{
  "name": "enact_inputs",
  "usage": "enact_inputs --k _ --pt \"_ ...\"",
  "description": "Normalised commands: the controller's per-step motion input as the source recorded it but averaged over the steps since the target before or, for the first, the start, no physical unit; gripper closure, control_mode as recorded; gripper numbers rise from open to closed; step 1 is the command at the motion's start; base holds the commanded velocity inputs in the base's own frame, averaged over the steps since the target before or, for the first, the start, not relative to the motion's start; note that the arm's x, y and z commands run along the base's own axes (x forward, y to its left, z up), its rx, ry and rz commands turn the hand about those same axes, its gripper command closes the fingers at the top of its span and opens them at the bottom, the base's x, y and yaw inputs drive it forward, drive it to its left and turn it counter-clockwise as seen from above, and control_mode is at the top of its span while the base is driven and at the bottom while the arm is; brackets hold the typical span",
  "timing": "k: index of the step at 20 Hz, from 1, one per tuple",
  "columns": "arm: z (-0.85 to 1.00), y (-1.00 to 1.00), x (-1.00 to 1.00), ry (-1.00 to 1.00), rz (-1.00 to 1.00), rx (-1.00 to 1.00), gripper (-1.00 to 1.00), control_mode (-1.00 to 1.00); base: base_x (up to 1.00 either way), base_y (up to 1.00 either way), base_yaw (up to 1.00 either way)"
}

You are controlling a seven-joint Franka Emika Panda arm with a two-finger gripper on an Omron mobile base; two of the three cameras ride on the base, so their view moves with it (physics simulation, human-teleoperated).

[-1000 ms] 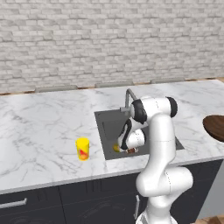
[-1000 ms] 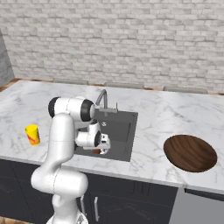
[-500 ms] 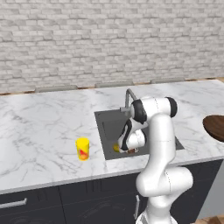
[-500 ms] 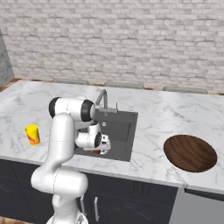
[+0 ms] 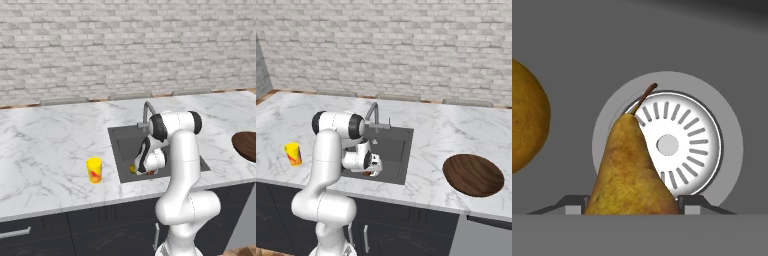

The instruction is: Remove the pear and orange from the sink. Then move the bowl and cup from the counter to the sink for washing.

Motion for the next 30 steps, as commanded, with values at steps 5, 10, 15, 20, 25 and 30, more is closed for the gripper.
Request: enact_inputs --k 5,10,15,20,25,30 --pt "0.07 0.0 -0.01 -0.01 0.08 0.0 1.0 -1.0 0.0 0.0 0.0" --pt "0.41 0.0 -0.14 -0.05 0.08 0.0 1.0 -1.0 0.0 0.0 0.0" --pt "0.52 0.0 -0.23 -0.01 0.02 -0.01 1.0 -1.0 0.0 0.0 0.0" --pt "0.56 0.0 -0.23 0.0 0.0 0.0 1.0 -1.0 0.0 0.0 0.0" --pt "0.61 0.07 -0.12 0.01 0.0 0.0 1.0 -1.0 0.0 0.0 0.0" --pt "0.65 0.1 -0.03 0.13 0.0 0.0 1.0 -1.0 0.0 0.0 0.0"
